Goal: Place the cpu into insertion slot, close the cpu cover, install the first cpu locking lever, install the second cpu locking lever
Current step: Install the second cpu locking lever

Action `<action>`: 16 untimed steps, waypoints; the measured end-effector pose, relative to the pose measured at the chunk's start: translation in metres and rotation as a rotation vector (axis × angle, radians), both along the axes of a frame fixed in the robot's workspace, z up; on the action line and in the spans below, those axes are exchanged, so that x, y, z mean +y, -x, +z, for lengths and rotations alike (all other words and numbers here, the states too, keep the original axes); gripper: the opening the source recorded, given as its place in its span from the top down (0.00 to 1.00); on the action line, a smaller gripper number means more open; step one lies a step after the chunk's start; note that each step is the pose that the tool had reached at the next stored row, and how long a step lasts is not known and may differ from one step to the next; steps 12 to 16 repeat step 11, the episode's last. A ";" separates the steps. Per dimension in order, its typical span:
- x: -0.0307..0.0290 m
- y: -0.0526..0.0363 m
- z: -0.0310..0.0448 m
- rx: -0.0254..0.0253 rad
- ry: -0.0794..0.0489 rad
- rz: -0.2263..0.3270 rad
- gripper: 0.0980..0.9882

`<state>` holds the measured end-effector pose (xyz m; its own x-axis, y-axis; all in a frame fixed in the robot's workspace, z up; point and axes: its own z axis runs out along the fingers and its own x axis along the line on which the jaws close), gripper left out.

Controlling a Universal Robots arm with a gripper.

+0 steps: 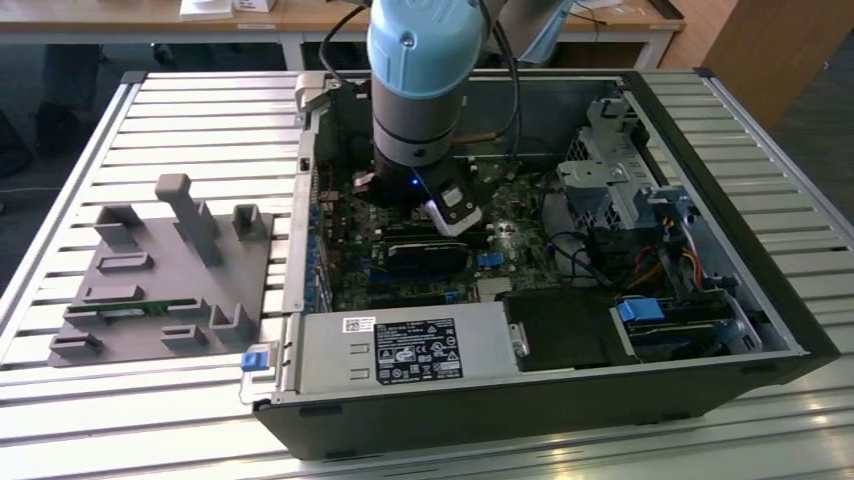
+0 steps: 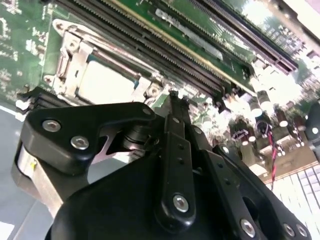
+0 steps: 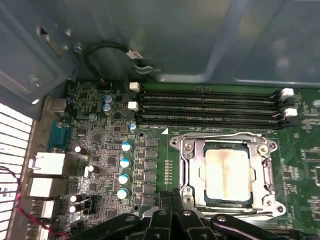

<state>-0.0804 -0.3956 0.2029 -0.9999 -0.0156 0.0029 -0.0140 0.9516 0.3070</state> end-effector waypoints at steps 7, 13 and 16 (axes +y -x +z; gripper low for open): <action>0.0001 0.0000 0.0157 0.0001 -0.001 0.000 0.99; 0.0001 0.0000 0.0159 0.0000 -0.001 0.000 0.99; 0.0001 0.0000 0.0159 0.0000 -0.001 0.000 0.99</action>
